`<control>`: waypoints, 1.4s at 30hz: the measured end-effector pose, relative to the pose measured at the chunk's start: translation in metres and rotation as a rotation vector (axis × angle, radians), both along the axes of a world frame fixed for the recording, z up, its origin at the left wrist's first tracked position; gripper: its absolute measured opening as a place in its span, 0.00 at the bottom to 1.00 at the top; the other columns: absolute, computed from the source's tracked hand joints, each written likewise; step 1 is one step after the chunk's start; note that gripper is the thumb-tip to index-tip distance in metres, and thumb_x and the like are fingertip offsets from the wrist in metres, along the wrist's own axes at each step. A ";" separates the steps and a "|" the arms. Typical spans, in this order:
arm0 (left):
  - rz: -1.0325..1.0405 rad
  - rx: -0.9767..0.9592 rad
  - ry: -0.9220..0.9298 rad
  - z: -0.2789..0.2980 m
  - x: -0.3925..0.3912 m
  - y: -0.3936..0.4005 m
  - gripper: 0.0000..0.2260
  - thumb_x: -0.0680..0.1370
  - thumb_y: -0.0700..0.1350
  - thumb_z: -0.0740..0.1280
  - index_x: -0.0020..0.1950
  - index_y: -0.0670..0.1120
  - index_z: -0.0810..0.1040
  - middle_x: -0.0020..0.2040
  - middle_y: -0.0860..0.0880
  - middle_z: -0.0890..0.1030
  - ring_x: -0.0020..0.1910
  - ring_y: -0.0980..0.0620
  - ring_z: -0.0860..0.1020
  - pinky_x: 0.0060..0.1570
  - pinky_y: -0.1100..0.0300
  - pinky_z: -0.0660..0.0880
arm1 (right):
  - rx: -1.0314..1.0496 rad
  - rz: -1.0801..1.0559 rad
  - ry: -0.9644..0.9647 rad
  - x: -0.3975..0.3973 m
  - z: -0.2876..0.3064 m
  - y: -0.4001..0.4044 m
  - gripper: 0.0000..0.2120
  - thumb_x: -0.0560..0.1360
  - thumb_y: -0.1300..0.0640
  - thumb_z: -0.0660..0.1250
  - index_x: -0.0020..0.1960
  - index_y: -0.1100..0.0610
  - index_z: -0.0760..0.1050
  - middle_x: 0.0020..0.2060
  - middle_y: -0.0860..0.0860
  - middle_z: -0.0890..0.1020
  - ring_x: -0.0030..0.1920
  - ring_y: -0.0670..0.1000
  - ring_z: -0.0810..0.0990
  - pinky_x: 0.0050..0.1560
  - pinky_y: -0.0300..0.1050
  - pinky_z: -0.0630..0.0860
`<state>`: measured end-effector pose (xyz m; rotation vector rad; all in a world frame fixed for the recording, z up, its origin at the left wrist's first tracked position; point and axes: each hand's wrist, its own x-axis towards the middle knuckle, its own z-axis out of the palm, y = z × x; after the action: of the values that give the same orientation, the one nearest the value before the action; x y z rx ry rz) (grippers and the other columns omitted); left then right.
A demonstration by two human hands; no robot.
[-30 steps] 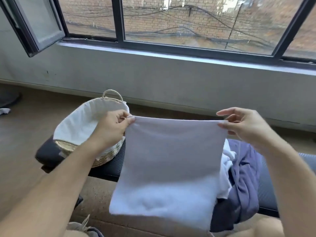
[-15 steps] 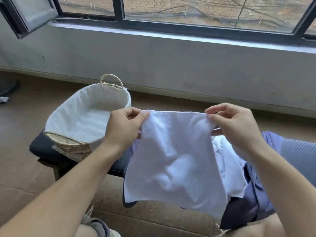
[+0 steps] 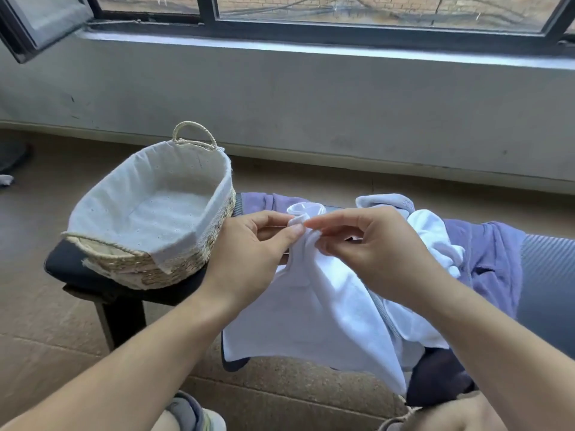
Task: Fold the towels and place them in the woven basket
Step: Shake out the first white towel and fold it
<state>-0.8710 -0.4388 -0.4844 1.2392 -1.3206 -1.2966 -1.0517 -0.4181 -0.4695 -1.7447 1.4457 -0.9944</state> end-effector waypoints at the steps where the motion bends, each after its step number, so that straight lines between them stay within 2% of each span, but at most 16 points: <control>1: -0.003 -0.001 -0.004 0.000 0.000 0.000 0.04 0.77 0.40 0.73 0.51 0.43 0.86 0.42 0.47 0.88 0.44 0.48 0.87 0.46 0.56 0.83 | -0.020 -0.022 -0.009 -0.001 -0.001 -0.001 0.14 0.74 0.64 0.75 0.49 0.44 0.85 0.41 0.41 0.87 0.45 0.41 0.85 0.53 0.46 0.81; 5: -0.025 0.002 -0.007 -0.001 -0.003 0.002 0.04 0.78 0.39 0.73 0.52 0.43 0.86 0.42 0.47 0.88 0.45 0.47 0.87 0.46 0.56 0.84 | -0.123 -0.048 0.024 -0.006 -0.006 -0.007 0.08 0.70 0.56 0.80 0.45 0.45 0.86 0.40 0.44 0.84 0.43 0.46 0.84 0.47 0.48 0.81; 9: -0.049 -0.003 -0.008 -0.002 -0.004 0.004 0.05 0.78 0.39 0.71 0.51 0.44 0.86 0.42 0.47 0.88 0.45 0.49 0.87 0.44 0.59 0.83 | -0.155 -0.042 0.057 -0.010 -0.006 -0.010 0.04 0.70 0.50 0.79 0.44 0.45 0.86 0.43 0.43 0.81 0.45 0.46 0.82 0.45 0.45 0.79; 12: -0.046 -0.007 -0.001 -0.002 -0.005 0.005 0.05 0.78 0.39 0.71 0.52 0.44 0.86 0.42 0.47 0.88 0.44 0.49 0.87 0.44 0.59 0.83 | -0.165 -0.029 0.071 -0.010 -0.008 -0.011 0.03 0.71 0.49 0.78 0.44 0.45 0.85 0.44 0.44 0.81 0.47 0.46 0.82 0.46 0.47 0.79; 22: -0.058 -0.009 0.019 -0.001 -0.007 0.011 0.08 0.80 0.37 0.67 0.53 0.43 0.86 0.45 0.46 0.88 0.47 0.47 0.87 0.53 0.52 0.83 | -0.174 -0.044 0.073 -0.007 -0.008 -0.011 0.04 0.71 0.45 0.76 0.42 0.44 0.84 0.44 0.43 0.81 0.48 0.45 0.81 0.46 0.45 0.78; 24: -0.069 -0.051 -0.017 -0.002 -0.007 0.011 0.06 0.78 0.37 0.71 0.52 0.45 0.87 0.45 0.48 0.88 0.48 0.49 0.87 0.54 0.53 0.83 | -0.163 -0.048 0.058 -0.006 -0.009 -0.011 0.04 0.71 0.45 0.77 0.42 0.43 0.84 0.44 0.42 0.81 0.48 0.45 0.81 0.47 0.45 0.78; 27: -0.083 -0.099 -0.060 -0.002 -0.008 0.013 0.09 0.71 0.41 0.79 0.51 0.46 0.86 0.43 0.51 0.88 0.46 0.54 0.86 0.50 0.62 0.81 | -0.158 -0.050 0.046 -0.005 -0.009 -0.010 0.04 0.70 0.45 0.77 0.41 0.42 0.83 0.43 0.41 0.81 0.49 0.44 0.81 0.46 0.46 0.78; 29: -0.070 -0.112 -0.041 -0.004 -0.008 0.012 0.08 0.72 0.40 0.78 0.49 0.45 0.86 0.42 0.51 0.88 0.46 0.55 0.86 0.50 0.63 0.81 | -0.163 -0.035 0.054 -0.006 -0.008 -0.010 0.05 0.70 0.45 0.78 0.43 0.43 0.83 0.44 0.41 0.81 0.51 0.45 0.80 0.48 0.46 0.78; 31: -0.087 -0.133 -0.030 -0.004 -0.007 0.012 0.05 0.74 0.38 0.76 0.49 0.44 0.86 0.43 0.51 0.88 0.46 0.56 0.86 0.50 0.62 0.81 | -0.172 0.025 0.139 -0.008 -0.004 -0.011 0.09 0.72 0.44 0.76 0.51 0.43 0.83 0.50 0.39 0.81 0.58 0.44 0.77 0.55 0.42 0.76; 33: -0.165 -0.164 -0.044 -0.001 -0.005 0.010 0.03 0.76 0.37 0.74 0.48 0.43 0.84 0.43 0.51 0.88 0.46 0.55 0.86 0.50 0.61 0.81 | -0.193 0.128 0.295 -0.012 -0.002 -0.011 0.18 0.73 0.39 0.71 0.61 0.42 0.80 0.55 0.33 0.78 0.66 0.41 0.71 0.64 0.33 0.68; 35: -0.297 -0.180 -0.004 0.004 0.000 0.007 0.02 0.76 0.35 0.72 0.47 0.41 0.82 0.44 0.49 0.88 0.46 0.54 0.86 0.49 0.62 0.80 | -0.172 0.212 0.329 -0.017 0.003 -0.010 0.22 0.72 0.34 0.67 0.64 0.40 0.78 0.57 0.30 0.77 0.71 0.38 0.67 0.68 0.29 0.62; 36: -0.365 -0.177 0.038 0.008 0.003 0.007 0.02 0.76 0.35 0.72 0.47 0.40 0.81 0.44 0.49 0.88 0.45 0.54 0.85 0.48 0.63 0.79 | -0.176 0.238 0.327 -0.018 0.007 -0.009 0.22 0.72 0.31 0.66 0.61 0.39 0.78 0.56 0.33 0.79 0.70 0.39 0.69 0.70 0.32 0.61; 38: -0.474 -0.163 0.124 0.016 0.010 0.006 0.03 0.75 0.35 0.72 0.48 0.39 0.81 0.44 0.49 0.87 0.45 0.55 0.84 0.46 0.63 0.79 | -0.270 0.267 0.355 -0.022 0.018 -0.003 0.21 0.68 0.27 0.67 0.50 0.42 0.79 0.48 0.41 0.82 0.64 0.45 0.75 0.75 0.40 0.59; 40: -0.542 -0.167 0.180 0.022 0.016 0.006 0.04 0.75 0.34 0.70 0.48 0.40 0.81 0.44 0.49 0.86 0.44 0.54 0.83 0.47 0.62 0.79 | -0.412 0.273 0.417 -0.021 0.034 0.005 0.21 0.66 0.28 0.70 0.39 0.46 0.74 0.43 0.43 0.78 0.64 0.49 0.75 0.78 0.47 0.57; 42: -0.556 -0.189 0.227 0.028 0.019 0.008 0.08 0.75 0.34 0.68 0.47 0.44 0.84 0.44 0.49 0.85 0.45 0.53 0.83 0.48 0.62 0.78 | -0.499 0.285 0.439 -0.016 0.050 0.014 0.21 0.66 0.31 0.72 0.36 0.46 0.69 0.44 0.44 0.79 0.66 0.50 0.74 0.76 0.52 0.59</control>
<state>-0.8519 -0.4310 -0.4568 0.5867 -1.6368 -1.5910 -1.0681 -0.4037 -0.4194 -2.5797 1.2009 -0.9022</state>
